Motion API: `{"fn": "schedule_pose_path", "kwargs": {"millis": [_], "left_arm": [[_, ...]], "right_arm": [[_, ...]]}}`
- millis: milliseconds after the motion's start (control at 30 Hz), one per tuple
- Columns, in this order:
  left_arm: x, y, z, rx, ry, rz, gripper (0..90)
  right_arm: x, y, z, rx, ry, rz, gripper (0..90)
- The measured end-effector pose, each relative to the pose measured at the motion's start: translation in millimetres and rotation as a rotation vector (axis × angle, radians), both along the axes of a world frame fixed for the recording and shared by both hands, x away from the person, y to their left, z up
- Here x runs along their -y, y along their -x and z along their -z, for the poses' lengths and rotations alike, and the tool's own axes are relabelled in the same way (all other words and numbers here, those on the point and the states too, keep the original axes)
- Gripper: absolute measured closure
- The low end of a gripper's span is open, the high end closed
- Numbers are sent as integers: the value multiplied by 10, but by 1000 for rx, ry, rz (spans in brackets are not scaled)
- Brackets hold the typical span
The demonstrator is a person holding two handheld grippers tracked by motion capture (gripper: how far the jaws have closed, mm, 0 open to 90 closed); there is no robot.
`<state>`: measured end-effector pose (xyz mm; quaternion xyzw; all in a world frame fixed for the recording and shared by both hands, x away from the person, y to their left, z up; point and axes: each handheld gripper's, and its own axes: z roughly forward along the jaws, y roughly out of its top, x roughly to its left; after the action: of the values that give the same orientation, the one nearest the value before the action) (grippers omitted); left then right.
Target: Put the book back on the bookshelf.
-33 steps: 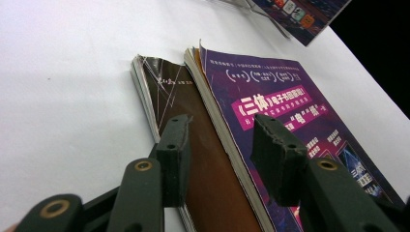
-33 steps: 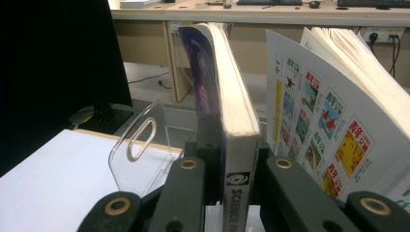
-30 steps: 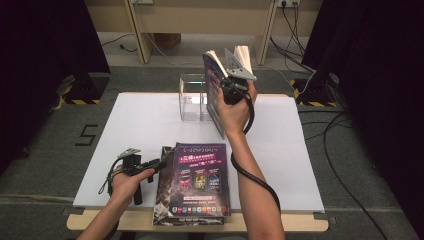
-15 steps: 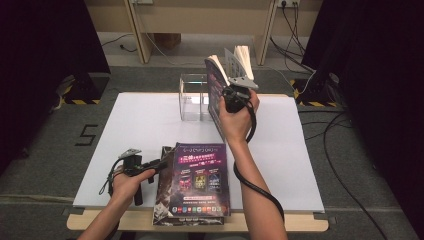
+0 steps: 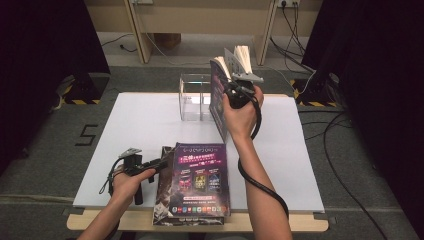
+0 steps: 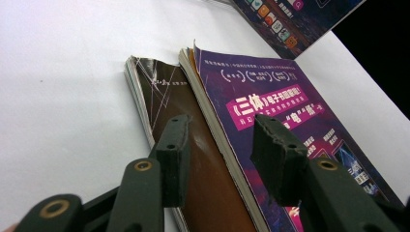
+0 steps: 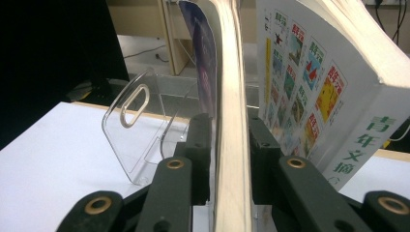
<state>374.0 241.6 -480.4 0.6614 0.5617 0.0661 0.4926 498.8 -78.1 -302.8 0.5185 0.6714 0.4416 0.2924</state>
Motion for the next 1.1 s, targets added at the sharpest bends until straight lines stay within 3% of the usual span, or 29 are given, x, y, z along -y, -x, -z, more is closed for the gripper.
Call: {"fn": "schedule_pose_path", "kwargs": {"millis": [300,633,1100], "left_arm": [[-13,-3,-6,1,2,-3,573],[-18,-23,-6,3,2,-6,574],[-16,-20,3,1,1,-4,574]], "right_arm": [[-35,-62,-74,-67,31,8,824],[-78,-80,-61,-31,28,11,830],[-156,-264,-128,-1,22,45,830]]}}
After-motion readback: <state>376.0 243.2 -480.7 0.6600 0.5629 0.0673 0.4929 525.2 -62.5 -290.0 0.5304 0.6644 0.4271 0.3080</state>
